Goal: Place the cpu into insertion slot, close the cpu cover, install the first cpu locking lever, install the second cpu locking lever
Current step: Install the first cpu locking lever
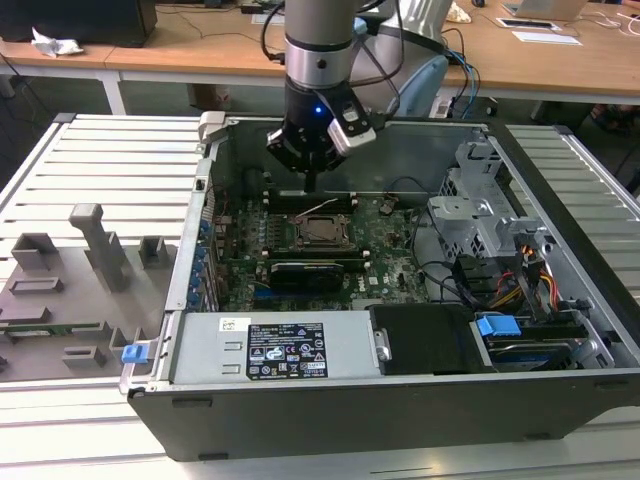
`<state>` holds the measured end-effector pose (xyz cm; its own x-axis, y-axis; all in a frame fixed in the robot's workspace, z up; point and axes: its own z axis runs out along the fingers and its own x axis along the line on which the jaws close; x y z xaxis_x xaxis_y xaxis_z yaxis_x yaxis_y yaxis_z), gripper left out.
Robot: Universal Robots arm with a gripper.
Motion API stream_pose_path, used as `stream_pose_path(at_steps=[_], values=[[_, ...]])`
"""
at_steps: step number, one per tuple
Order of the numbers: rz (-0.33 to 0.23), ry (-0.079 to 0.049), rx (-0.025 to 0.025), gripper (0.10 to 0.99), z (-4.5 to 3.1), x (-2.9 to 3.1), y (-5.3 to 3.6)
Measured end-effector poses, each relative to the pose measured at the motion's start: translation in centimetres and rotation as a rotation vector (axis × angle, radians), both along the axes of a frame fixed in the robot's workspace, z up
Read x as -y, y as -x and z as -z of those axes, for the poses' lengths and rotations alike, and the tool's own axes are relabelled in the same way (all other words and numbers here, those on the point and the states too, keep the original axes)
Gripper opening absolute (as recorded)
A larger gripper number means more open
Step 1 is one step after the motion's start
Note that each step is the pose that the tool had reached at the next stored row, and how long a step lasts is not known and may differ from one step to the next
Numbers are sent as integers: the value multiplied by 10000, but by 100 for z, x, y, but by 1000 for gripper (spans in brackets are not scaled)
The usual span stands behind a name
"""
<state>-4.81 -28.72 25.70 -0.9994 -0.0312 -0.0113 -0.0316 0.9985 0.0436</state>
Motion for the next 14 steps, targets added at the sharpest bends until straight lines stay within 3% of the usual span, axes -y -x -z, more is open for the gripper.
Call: stream_pose_path(at_steps=[5,9,14], values=[[-126,-243,4,106,13,0,-17],[-365,-243,0,106,41,-1,-37],[-210,-249,1,106,112,-1,-66]])
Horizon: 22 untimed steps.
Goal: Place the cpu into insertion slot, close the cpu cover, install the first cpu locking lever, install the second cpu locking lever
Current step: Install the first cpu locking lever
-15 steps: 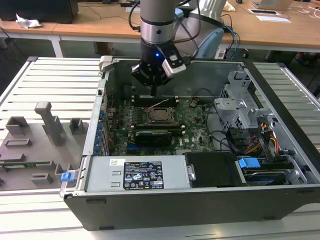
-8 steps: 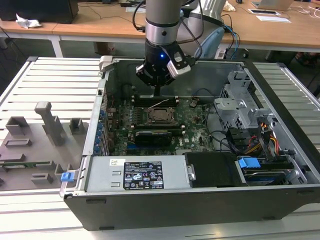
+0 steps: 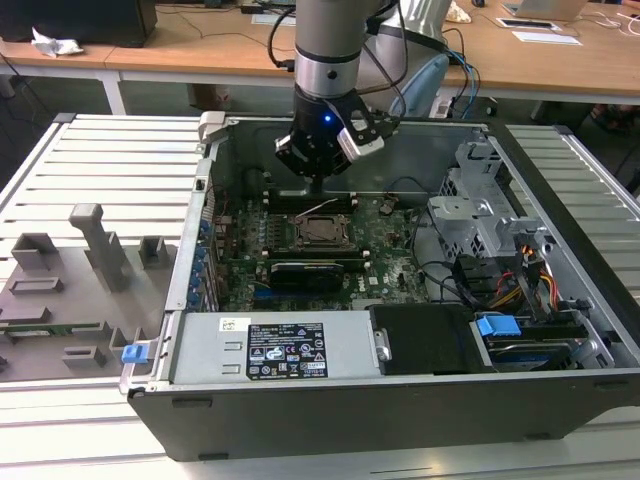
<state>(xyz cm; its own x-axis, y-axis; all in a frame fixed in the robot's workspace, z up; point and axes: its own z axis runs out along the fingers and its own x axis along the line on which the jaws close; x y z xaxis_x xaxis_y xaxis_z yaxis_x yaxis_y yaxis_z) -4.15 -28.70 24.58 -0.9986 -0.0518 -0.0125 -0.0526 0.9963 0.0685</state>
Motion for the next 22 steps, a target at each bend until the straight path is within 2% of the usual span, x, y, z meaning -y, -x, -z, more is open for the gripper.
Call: stream_pose_path(at_steps=[9,22], values=[[71,0,1,106,126,-20,-69],[-8,30,0,106,220,-45,-192]])
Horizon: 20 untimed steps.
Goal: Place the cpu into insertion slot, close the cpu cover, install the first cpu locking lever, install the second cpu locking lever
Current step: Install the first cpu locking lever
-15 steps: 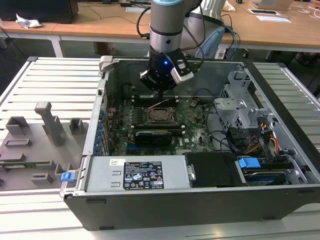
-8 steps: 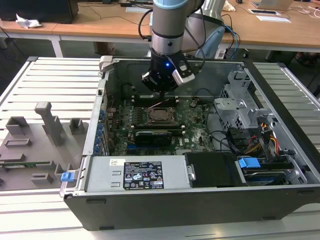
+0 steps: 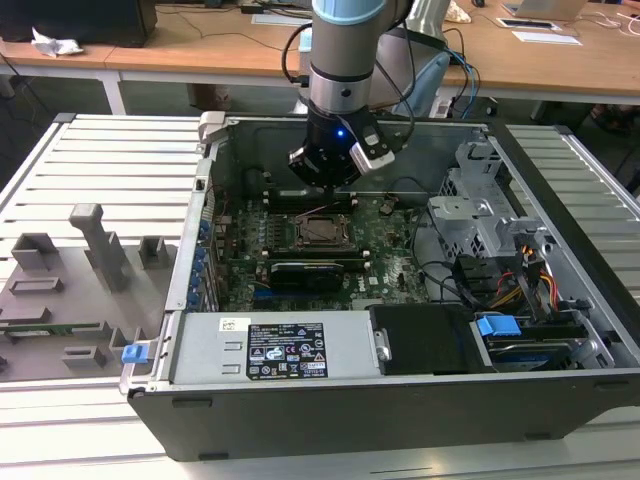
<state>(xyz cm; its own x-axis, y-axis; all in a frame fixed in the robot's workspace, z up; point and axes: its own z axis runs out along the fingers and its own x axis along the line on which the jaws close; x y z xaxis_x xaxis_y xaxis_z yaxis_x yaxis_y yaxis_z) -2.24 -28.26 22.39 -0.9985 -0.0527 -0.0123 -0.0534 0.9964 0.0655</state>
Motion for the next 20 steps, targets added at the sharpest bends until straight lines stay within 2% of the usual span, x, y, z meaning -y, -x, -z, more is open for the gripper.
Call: stream_pose_path(at_steps=[11,18,20], values=[[-112,68,0,106,108,-21,-47],[-126,163,-1,106,156,-21,-47],[-144,226,-3,106,194,-21,-47]])
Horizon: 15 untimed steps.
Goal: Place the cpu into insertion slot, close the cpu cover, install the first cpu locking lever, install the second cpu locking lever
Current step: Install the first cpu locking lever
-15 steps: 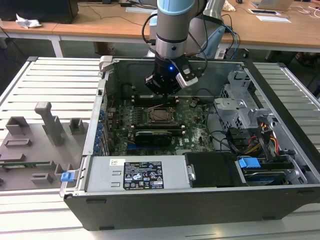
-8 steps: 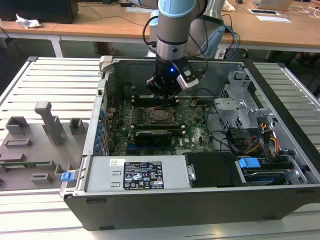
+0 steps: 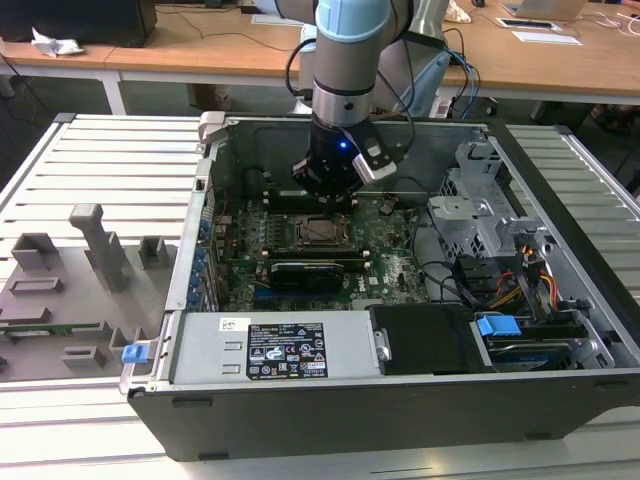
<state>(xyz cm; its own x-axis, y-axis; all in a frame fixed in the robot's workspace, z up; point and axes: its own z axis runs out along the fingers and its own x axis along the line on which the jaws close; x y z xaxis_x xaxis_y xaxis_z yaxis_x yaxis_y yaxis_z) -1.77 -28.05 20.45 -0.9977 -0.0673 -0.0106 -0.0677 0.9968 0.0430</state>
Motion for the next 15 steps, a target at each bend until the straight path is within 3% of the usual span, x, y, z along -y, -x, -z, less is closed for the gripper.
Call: stream_pose_path(at_steps=[3,9,15], values=[[-13,28,-1,106,31,0,0],[-26,10,4,106,23,-3,-7],[-28,27,2,106,-122,-2,-7]])
